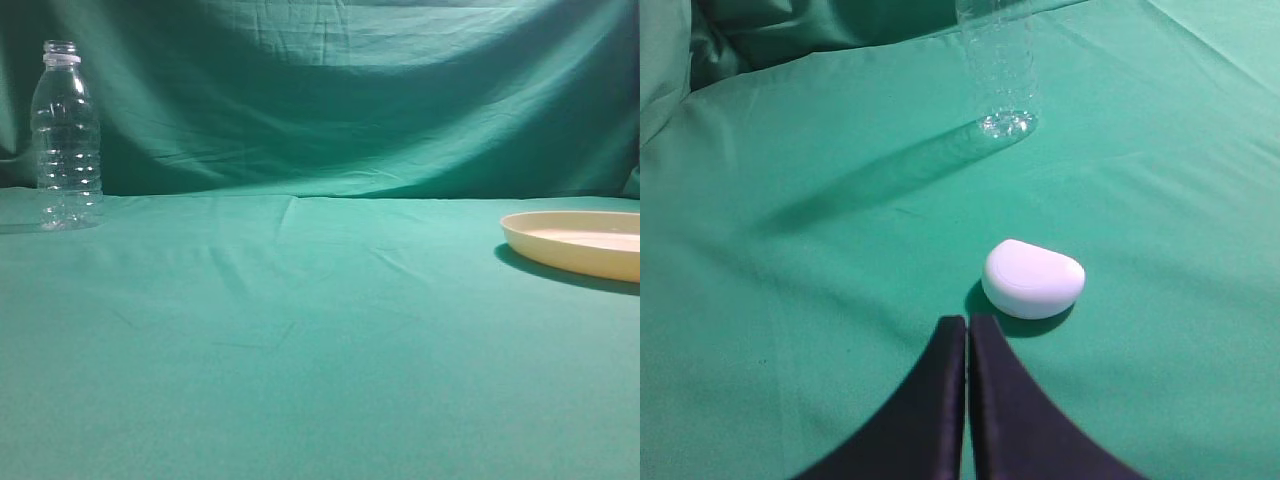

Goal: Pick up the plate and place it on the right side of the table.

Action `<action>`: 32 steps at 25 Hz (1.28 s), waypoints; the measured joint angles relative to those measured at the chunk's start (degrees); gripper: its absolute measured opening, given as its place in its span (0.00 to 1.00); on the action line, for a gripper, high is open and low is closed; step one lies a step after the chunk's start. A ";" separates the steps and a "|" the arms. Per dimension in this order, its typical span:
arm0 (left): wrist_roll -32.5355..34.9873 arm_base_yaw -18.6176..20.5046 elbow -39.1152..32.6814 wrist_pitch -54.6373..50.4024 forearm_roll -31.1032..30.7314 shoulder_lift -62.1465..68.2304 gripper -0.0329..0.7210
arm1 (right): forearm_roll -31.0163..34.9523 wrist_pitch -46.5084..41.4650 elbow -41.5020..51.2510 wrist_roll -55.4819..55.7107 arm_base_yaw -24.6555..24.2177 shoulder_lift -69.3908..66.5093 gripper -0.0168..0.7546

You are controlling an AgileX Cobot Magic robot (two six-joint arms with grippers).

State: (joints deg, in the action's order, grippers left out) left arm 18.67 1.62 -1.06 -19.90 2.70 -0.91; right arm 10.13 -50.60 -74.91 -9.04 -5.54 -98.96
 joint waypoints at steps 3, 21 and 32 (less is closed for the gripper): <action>0.00 0.00 0.00 0.00 0.00 0.00 0.04 | 2.95 -7.73 -5.42 0.11 0.00 3.31 0.19; 0.00 0.00 0.00 0.00 0.00 0.00 0.04 | 11.36 -7.75 2.43 -5.42 0.00 50.47 0.02; 0.00 0.00 0.00 0.00 0.00 0.00 0.04 | 20.52 5.44 27.83 -18.05 0.00 76.71 0.02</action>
State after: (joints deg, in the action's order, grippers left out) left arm 18.67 1.62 -1.06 -19.90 2.70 -0.91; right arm 30.65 -45.16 -47.08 -27.10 -5.54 -22.25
